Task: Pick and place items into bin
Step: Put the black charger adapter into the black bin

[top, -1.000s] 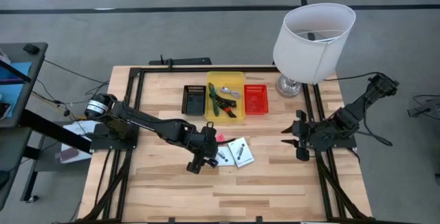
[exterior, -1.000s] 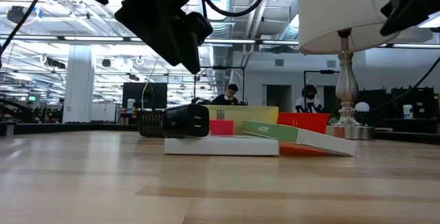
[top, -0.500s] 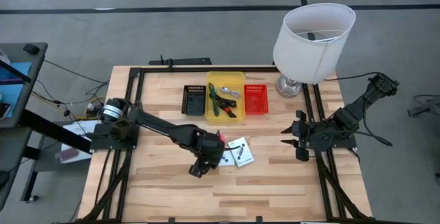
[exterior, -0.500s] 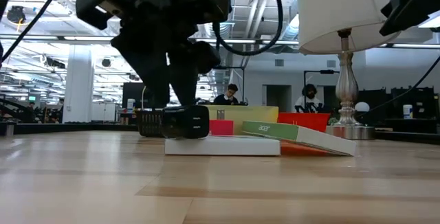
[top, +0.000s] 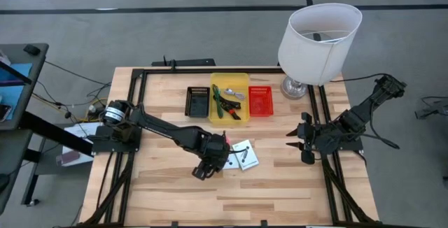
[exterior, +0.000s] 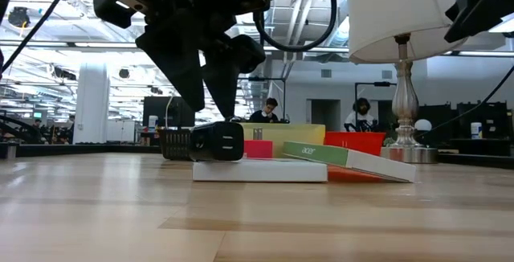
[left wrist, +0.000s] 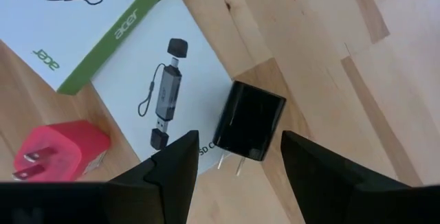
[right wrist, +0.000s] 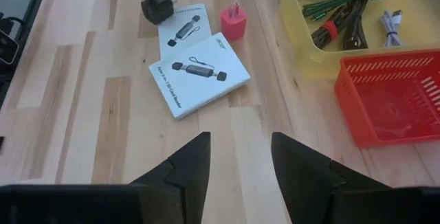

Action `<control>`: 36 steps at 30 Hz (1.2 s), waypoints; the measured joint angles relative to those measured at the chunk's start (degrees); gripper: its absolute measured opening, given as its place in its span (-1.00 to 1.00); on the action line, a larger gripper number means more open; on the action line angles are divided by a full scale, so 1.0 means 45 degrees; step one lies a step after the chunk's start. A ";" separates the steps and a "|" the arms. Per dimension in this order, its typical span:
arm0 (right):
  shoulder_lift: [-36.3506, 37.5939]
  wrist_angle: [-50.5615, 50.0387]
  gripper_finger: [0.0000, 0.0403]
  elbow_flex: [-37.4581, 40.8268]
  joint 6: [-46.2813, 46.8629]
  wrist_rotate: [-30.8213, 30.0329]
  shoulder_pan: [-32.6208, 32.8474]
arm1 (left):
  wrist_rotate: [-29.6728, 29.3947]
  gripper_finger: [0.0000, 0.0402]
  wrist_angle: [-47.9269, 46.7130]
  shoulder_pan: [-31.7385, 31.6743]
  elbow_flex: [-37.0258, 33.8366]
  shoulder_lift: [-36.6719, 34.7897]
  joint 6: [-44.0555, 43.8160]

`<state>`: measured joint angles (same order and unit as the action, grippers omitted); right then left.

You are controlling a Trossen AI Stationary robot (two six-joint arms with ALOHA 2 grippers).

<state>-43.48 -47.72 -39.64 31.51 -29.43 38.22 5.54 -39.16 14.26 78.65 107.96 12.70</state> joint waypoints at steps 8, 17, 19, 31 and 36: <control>0.0000 -0.0005 -0.26 0.0000 0.0000 0.0000 0.0000 | -0.0053 0.00 -0.0047 0.0113 -0.0005 0.0000 0.0735; 0.0000 -0.0005 -0.25 0.0000 0.0174 -0.0005 0.0000 | 0.0005 0.00 -0.0115 0.0199 -0.0015 0.0000 0.2057; 0.0000 -0.0007 -0.24 0.0000 0.0336 0.0000 0.0000 | 0.0005 0.00 -0.0110 0.0197 -0.0015 0.0000 0.2177; 0.0000 -0.0007 -0.24 0.0000 0.0369 0.0233 0.0000 | 0.0009 0.00 0.0109 0.0193 -0.0015 -0.0005 0.3079; 0.0000 -0.0009 -0.25 0.0000 0.0466 0.0238 0.0000 | 0.0000 0.00 0.0132 0.0194 -0.0015 -0.0005 0.3238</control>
<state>-43.48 -47.77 -39.64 33.61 -28.36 38.22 5.54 -38.57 15.14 78.59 107.94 27.27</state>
